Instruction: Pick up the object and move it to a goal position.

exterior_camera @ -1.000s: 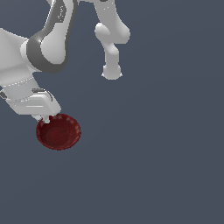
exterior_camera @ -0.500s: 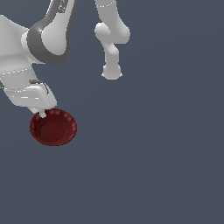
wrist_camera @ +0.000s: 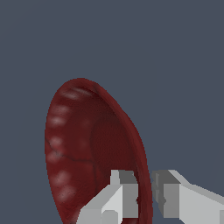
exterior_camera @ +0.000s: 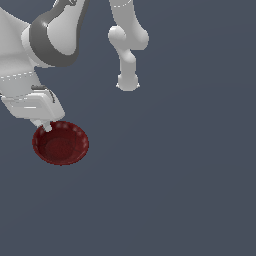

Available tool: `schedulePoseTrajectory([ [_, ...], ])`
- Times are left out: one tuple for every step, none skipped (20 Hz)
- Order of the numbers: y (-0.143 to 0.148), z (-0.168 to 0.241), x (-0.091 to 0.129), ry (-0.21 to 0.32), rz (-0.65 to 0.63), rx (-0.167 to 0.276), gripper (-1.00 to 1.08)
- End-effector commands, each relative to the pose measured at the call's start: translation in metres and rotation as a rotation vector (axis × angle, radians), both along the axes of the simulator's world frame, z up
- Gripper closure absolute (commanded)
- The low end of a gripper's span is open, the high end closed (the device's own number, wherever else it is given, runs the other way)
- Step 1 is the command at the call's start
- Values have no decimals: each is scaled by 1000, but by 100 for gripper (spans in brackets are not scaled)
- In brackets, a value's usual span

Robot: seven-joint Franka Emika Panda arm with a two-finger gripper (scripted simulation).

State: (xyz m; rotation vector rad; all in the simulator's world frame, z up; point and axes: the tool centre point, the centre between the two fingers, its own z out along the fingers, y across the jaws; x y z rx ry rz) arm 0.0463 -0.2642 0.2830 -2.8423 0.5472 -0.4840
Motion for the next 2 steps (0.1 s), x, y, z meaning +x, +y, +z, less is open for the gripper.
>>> schedulePoseTrajectory([
  [2, 8, 1, -3, 0, -1, 108],
  [2, 8, 1, -3, 0, -1, 108],
])
